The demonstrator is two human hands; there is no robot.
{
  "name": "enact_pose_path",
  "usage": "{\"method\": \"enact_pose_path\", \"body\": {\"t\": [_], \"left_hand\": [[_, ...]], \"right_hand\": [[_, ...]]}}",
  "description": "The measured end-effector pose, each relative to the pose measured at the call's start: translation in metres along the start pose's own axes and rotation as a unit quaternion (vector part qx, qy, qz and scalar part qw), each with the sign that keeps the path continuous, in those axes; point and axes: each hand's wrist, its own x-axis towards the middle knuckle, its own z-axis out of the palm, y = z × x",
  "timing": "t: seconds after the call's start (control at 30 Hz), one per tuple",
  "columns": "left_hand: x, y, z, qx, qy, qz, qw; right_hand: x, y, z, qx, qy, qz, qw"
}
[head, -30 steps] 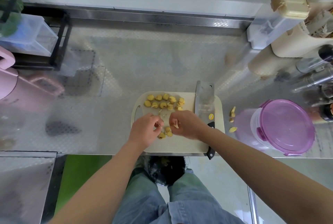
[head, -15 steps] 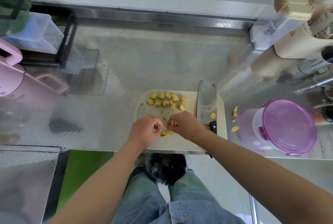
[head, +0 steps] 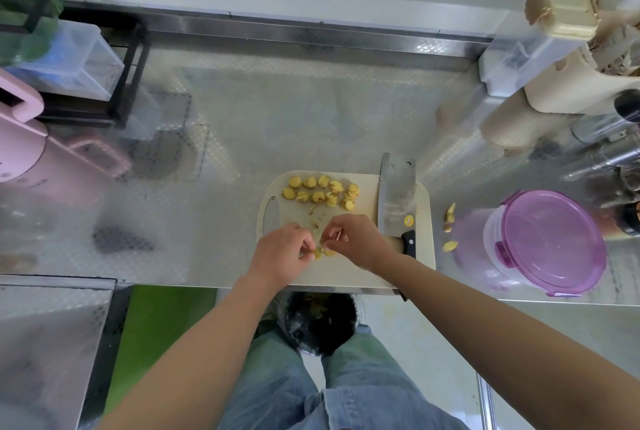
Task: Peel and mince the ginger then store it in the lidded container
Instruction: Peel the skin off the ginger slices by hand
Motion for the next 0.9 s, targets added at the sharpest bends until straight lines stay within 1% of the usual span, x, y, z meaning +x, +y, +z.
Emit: {"method": "enact_pose_path", "body": {"t": [0.03, 0.13, 0.23, 0.3, 0.33, 0.4, 0.47, 0.63, 0.7, 0.77, 0.83, 0.9], "left_hand": [[0.000, 0.000, 0.000, 0.003, -0.001, 0.002, 1.000], [-0.002, 0.000, 0.001, 0.026, -0.003, 0.013, 1.000], [-0.002, 0.000, 0.001, 0.022, -0.009, 0.012, 1.000], [-0.002, 0.001, 0.001, 0.005, -0.016, -0.007, 1.000], [-0.001, 0.001, 0.001, -0.017, -0.012, -0.026, 0.999], [0.001, 0.001, 0.000, -0.095, 0.008, -0.086, 0.992], [0.004, 0.002, -0.001, -0.189, 0.028, -0.141, 0.971], [0.007, 0.009, -0.008, -0.354, 0.015, -0.189, 0.916], [0.009, 0.011, -0.009, -0.388, 0.004, -0.194, 0.901], [0.010, 0.015, -0.010, -0.405, 0.001, -0.192, 0.894], [0.011, 0.019, -0.010, -0.403, -0.001, -0.178, 0.898], [0.013, 0.022, -0.006, -0.387, 0.000, -0.159, 0.908]], "right_hand": [[0.000, 0.001, -0.001, 0.022, -0.010, 0.007, 1.000], [-0.001, 0.001, -0.003, 0.035, -0.037, 0.015, 0.999], [-0.003, 0.002, -0.003, 0.048, -0.039, 0.023, 0.998], [-0.004, 0.002, -0.004, 0.070, -0.038, 0.022, 0.997], [-0.004, 0.001, -0.005, 0.081, -0.042, 0.020, 0.996], [-0.004, -0.001, -0.005, 0.095, -0.048, 0.017, 0.994], [-0.004, -0.003, -0.005, 0.111, -0.042, 0.022, 0.993], [-0.002, -0.003, -0.006, 0.186, -0.007, 0.044, 0.981], [-0.003, -0.003, -0.008, 0.206, -0.003, 0.046, 0.978], [-0.005, -0.002, -0.010, 0.218, 0.013, 0.044, 0.975], [-0.006, 0.002, -0.012, 0.222, 0.029, 0.050, 0.973], [-0.007, 0.008, -0.014, 0.211, 0.027, 0.054, 0.976]]}}
